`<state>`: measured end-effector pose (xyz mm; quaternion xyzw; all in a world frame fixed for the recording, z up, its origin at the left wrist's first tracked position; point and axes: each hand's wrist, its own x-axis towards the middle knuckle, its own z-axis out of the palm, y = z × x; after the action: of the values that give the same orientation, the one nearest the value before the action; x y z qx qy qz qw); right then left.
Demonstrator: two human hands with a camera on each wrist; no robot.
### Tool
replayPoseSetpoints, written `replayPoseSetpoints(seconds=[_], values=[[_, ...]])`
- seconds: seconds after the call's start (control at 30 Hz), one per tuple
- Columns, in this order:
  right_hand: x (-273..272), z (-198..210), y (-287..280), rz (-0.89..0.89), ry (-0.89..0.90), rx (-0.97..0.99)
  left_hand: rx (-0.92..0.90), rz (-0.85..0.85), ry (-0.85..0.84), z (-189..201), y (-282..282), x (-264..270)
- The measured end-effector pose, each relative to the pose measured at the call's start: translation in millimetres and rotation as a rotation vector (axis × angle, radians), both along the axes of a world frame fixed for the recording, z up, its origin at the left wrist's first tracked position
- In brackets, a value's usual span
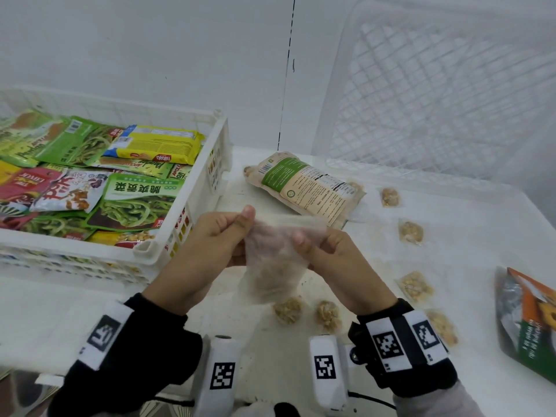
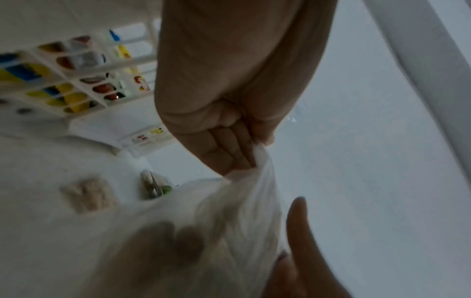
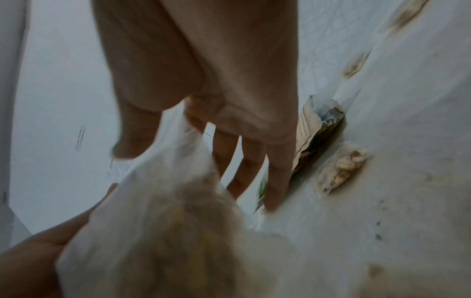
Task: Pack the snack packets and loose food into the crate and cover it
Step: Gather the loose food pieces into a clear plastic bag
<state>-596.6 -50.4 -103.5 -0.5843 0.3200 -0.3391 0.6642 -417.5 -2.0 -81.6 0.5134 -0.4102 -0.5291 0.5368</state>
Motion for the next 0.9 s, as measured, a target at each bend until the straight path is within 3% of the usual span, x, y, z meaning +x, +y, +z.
replayPoseSetpoints(seconds=[0.1,0.2,0.33,0.47,0.53,0.67,0.8,0.9], values=[[-3,-1,2,0.154,0.080,0.057,-0.002,0.100,0.093,4,-1,7],[3,-6,5,0.144,0.168,0.113,0.025,0.194,0.079,-1,0,10],[16,-16,10,0.063,0.192,0.252,0.178,0.217,-0.125,-23,11,13],[27,-22,17,0.130,0.261,0.369,0.245,0.097,-0.212,-40,33,19],[31,-23,20,0.188,0.354,0.329,0.251,0.074,-0.322,-44,41,21],[33,-23,19,0.215,0.502,0.191,0.308,0.088,-0.712,-45,43,19],[21,-24,8,0.201,0.557,0.214,0.363,0.053,-0.811,-34,42,13],[0,-13,-15,0.100,0.489,0.146,0.305,0.066,-0.834,-21,34,6]])
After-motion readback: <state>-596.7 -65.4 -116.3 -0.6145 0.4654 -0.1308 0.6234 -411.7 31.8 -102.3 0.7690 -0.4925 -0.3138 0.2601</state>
